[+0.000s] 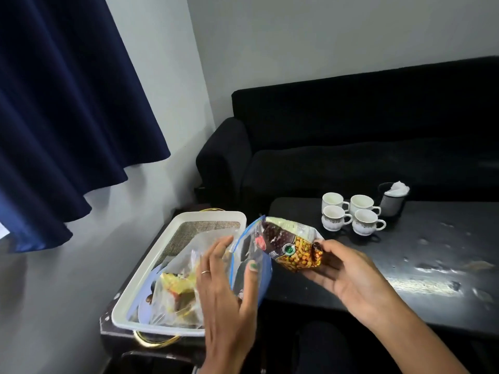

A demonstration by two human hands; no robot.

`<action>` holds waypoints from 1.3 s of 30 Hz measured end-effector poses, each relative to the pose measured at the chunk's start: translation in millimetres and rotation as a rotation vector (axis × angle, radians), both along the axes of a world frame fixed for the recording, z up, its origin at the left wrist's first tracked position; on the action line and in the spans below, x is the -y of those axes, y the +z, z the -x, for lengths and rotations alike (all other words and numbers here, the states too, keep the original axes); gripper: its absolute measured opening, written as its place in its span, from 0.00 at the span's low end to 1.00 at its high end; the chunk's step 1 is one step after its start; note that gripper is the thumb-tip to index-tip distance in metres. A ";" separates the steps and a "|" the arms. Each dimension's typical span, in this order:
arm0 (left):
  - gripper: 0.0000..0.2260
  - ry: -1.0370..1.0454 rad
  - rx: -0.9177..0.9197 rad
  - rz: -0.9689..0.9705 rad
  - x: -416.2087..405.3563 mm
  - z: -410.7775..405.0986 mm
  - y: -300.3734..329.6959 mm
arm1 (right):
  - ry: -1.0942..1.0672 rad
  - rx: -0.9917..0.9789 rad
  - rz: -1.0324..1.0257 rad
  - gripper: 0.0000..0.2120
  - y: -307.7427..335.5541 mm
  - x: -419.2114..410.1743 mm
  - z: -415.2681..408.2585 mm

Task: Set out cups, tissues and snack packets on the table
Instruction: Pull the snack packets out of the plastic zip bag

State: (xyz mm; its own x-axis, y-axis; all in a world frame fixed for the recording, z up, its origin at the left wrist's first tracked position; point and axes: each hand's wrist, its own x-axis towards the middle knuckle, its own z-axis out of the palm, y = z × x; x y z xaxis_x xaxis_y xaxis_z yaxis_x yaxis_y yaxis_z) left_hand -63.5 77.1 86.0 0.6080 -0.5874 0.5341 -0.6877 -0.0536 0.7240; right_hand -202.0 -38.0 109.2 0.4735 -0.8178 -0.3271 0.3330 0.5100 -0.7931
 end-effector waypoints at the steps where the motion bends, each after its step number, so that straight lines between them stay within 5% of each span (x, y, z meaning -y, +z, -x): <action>1: 0.21 -0.048 -0.058 0.020 2.9 8.8 0.8 | -0.003 0.033 -0.064 0.06 -0.8 0.1 2.9; 5: 0.31 -0.295 -0.598 0.070 24.8 33.2 5.2 | 0.039 0.100 -0.198 0.08 -4.7 2.2 11.8; 9: 0.30 -0.363 -1.044 0.022 53.6 36.3 6.1 | 0.024 0.120 -0.247 0.10 -7.4 6.0 21.3; 12: 0.32 -0.399 -1.206 0.012 59.8 38.6 3.8 | 0.011 0.113 -0.276 0.10 -13.4 9.1 28.0; 16: 0.19 -0.444 -1.319 -0.015 56.4 38.8 -6.5 | 0.027 0.155 -0.356 0.13 -21.0 7.8 30.5; 22: 0.26 -0.439 -1.260 -0.031 54.7 34.1 -9.7 | 0.173 0.072 -0.293 0.15 -28.2 3.4 25.1; 29: 0.33 -0.272 -1.055 -0.019 54.7 30.6 -9.2 | 0.021 -0.248 0.144 0.13 -30.5 5.2 27.2; 34: 0.20 -0.337 -0.851 -0.019 50.9 38.6 -7.7 | 0.230 -0.255 0.423 0.27 -26.4 -4.4 23.0; 39: 0.21 -0.323 -0.963 -0.052 49.6 38.7 -10.5 | 0.037 -0.280 0.389 0.29 -34.4 -3.6 19.3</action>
